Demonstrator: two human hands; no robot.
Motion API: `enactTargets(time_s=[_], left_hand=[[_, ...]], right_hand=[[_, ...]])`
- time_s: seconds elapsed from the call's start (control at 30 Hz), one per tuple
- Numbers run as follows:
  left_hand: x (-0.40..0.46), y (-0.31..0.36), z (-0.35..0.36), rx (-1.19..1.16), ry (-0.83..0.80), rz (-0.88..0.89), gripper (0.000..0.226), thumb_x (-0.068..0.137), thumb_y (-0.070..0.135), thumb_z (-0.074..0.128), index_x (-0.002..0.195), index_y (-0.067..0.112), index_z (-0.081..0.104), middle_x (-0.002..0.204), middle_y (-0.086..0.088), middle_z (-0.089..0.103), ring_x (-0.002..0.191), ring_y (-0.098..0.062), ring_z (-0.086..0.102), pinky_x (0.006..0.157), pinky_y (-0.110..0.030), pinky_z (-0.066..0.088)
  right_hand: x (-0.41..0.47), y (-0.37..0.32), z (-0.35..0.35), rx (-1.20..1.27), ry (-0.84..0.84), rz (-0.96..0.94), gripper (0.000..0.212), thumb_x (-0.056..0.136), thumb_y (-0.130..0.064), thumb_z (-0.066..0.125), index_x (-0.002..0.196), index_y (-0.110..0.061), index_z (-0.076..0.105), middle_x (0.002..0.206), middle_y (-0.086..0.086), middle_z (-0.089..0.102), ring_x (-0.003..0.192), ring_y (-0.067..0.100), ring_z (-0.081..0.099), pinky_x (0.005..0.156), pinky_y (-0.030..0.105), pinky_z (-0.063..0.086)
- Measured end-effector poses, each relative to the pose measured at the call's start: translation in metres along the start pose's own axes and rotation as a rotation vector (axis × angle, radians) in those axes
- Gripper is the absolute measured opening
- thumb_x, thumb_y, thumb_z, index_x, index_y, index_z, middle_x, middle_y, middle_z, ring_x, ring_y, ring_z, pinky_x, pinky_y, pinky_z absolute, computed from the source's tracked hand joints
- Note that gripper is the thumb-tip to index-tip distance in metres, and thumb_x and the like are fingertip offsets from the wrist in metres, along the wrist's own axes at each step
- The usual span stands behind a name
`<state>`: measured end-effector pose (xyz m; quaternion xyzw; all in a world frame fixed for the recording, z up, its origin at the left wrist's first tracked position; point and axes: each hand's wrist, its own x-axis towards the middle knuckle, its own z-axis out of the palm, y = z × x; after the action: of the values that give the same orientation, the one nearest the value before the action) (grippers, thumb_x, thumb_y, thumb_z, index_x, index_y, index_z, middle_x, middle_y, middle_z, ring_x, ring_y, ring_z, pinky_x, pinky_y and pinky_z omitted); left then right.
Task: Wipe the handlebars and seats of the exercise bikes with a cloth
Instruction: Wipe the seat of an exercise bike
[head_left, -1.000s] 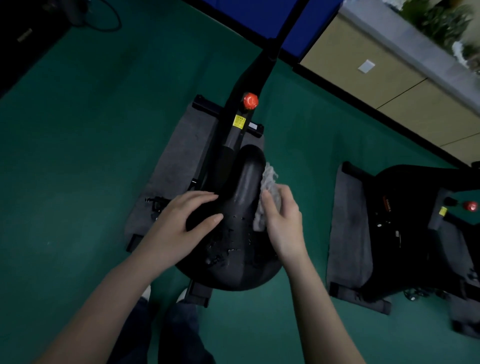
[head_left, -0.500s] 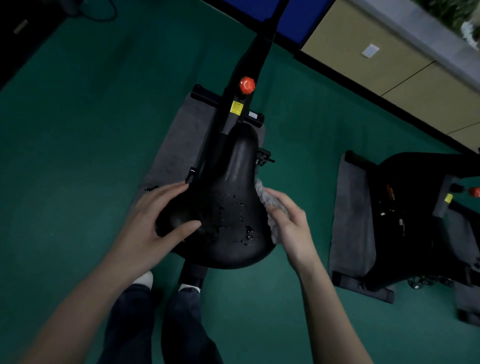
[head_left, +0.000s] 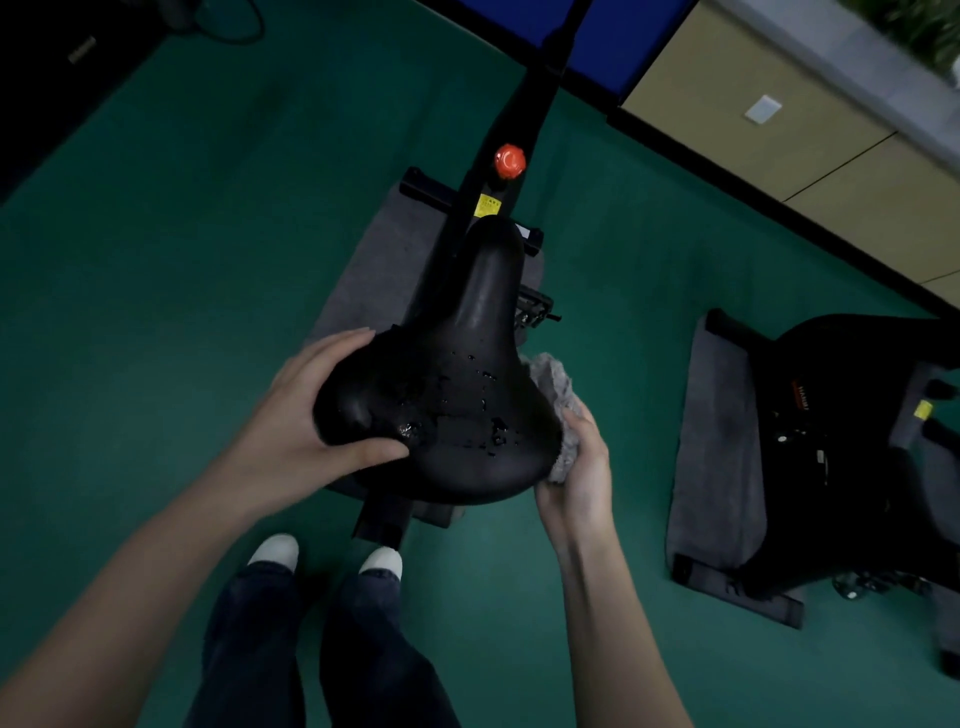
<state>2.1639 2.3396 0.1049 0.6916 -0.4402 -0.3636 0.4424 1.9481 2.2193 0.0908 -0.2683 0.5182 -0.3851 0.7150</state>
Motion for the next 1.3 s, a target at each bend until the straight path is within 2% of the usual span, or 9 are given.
enactTargets(time_s=[0.17, 0.3, 0.47, 0.7, 0.87, 1.0, 1.1, 1.23, 1.3], left_hand=[[0.0, -0.003, -0.004, 0.009, -0.056, -0.012, 0.105, 0.039, 0.065, 0.077, 0.133, 0.055, 0.03, 0.137, 0.04, 0.026, 0.134, 0.009, 0.025, 0.109, -0.015, 0.018], [0.001, -0.007, -0.008, 0.033, -0.105, -0.002, 0.116, 0.036, 0.067, 0.079, 0.138, 0.053, 0.026, 0.14, 0.04, 0.023, 0.137, 0.004, 0.024, 0.113, -0.028, 0.021], [0.004, -0.011, -0.018, 0.058, -0.173, 0.024, 0.124, 0.034, 0.067, 0.081, 0.142, 0.054, 0.019, 0.144, 0.033, 0.026, 0.137, 0.005, 0.022, 0.113, -0.031, 0.022], [0.005, -0.02, -0.019, 0.076, -0.183, 0.131, 0.12, 0.036, 0.068, 0.081, 0.137, 0.058, 0.017, 0.136, 0.046, 0.015, 0.135, 0.008, 0.019, 0.109, -0.02, 0.018], [0.003, -0.028, -0.017, 0.056, -0.147, 0.108, 0.119, 0.038, 0.072, 0.073, 0.141, 0.053, 0.017, 0.131, 0.037, 0.025, 0.134, -0.002, 0.025, 0.11, -0.032, 0.023], [0.001, -0.031, -0.015, 0.051, -0.12, 0.09, 0.122, 0.041, 0.059, 0.082, 0.145, 0.036, 0.022, 0.138, 0.022, 0.027, 0.135, -0.007, 0.027, 0.113, -0.035, 0.026], [0.001, -0.031, -0.014, 0.04, -0.094, 0.11, 0.118, 0.043, 0.044, 0.087, 0.144, 0.024, 0.029, 0.136, 0.016, 0.031, 0.133, -0.011, 0.032, 0.113, -0.036, 0.029], [0.002, -0.03, -0.013, 0.017, -0.099, 0.125, 0.111, 0.046, 0.045, 0.08, 0.142, 0.018, 0.034, 0.136, 0.014, 0.033, 0.132, -0.011, 0.033, 0.112, -0.03, 0.028], [0.002, -0.031, -0.014, 0.026, -0.098, 0.138, 0.111, 0.045, 0.044, 0.084, 0.142, 0.019, 0.035, 0.138, 0.014, 0.034, 0.132, -0.007, 0.032, 0.111, -0.023, 0.025]], right_hand=[[-0.043, 0.026, 0.014, 0.027, 0.218, -0.228, 0.032, 0.101, -0.015, 0.042, 0.127, -0.019, 0.059, 0.126, 0.0, 0.065, 0.121, 0.017, 0.058, 0.1, 0.032, 0.047], [-0.069, 0.039, 0.044, -0.308, 0.417, -0.487, 0.032, 0.094, -0.025, 0.047, 0.122, -0.033, 0.058, 0.137, -0.006, 0.055, 0.131, 0.008, 0.047, 0.111, 0.034, 0.036], [-0.057, 0.016, 0.062, -0.829, 0.333, -0.614, 0.028, 0.097, -0.017, 0.048, 0.121, -0.021, 0.063, 0.137, -0.006, 0.055, 0.136, 0.01, 0.039, 0.115, 0.042, 0.028], [-0.09, 0.059, 0.07, -1.105, 0.19, -0.879, 0.035, 0.096, -0.018, 0.045, 0.129, -0.018, 0.057, 0.144, -0.001, 0.048, 0.14, 0.012, 0.034, 0.118, 0.045, 0.022], [-0.076, 0.04, 0.066, -1.019, 0.333, -0.776, 0.032, 0.097, -0.011, 0.048, 0.128, -0.011, 0.059, 0.141, 0.0, 0.052, 0.14, 0.012, 0.034, 0.121, 0.043, 0.013], [-0.056, 0.018, 0.093, -0.973, 0.499, -0.626, 0.036, 0.097, -0.014, 0.049, 0.132, -0.013, 0.056, 0.141, 0.0, 0.053, 0.133, 0.016, 0.044, 0.114, 0.041, 0.029], [-0.065, 0.032, 0.12, -1.184, 0.358, -0.794, 0.036, 0.095, -0.011, 0.052, 0.13, -0.014, 0.058, 0.147, 0.002, 0.046, 0.132, 0.018, 0.046, 0.111, 0.03, 0.034], [-0.087, 0.054, 0.11, -1.308, 0.087, -0.932, 0.034, 0.092, -0.009, 0.055, 0.124, -0.012, 0.063, 0.14, 0.005, 0.052, 0.132, 0.019, 0.046, 0.113, 0.036, 0.031], [-0.089, 0.052, 0.095, -1.283, 0.11, -0.972, 0.03, 0.091, -0.006, 0.056, 0.12, -0.008, 0.064, 0.135, 0.006, 0.055, 0.128, 0.018, 0.048, 0.113, 0.042, 0.032]])
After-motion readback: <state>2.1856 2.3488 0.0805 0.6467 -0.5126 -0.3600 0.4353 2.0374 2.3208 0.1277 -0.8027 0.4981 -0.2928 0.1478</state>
